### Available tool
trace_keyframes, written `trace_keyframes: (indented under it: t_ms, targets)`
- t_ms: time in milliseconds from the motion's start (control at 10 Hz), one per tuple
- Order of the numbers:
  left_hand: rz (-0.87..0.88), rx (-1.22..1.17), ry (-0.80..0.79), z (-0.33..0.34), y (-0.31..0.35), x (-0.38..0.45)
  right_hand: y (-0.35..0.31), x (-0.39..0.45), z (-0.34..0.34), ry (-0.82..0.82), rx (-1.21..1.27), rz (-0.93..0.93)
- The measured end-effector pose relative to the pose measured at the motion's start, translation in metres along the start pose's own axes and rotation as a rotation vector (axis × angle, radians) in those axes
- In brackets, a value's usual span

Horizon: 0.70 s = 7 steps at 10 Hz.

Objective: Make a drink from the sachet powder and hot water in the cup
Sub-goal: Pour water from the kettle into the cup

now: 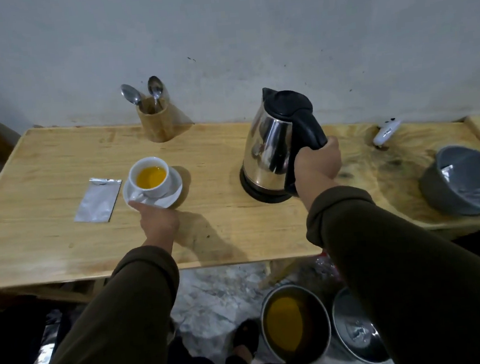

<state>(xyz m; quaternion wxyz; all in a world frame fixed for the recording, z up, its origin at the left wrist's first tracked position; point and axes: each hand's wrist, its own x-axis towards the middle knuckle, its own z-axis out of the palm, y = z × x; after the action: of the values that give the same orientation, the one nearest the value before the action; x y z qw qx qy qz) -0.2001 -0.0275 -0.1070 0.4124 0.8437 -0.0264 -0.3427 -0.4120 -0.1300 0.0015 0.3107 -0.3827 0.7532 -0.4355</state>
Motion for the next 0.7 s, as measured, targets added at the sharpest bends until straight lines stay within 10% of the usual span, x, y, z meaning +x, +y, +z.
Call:
trace_keyframes:
  t_ms: [700]
  targets:
    - [0.016,0.088,0.05,0.004,0.004,-0.008,0.025,0.011,0.003,0.008,-0.091,-0.075]
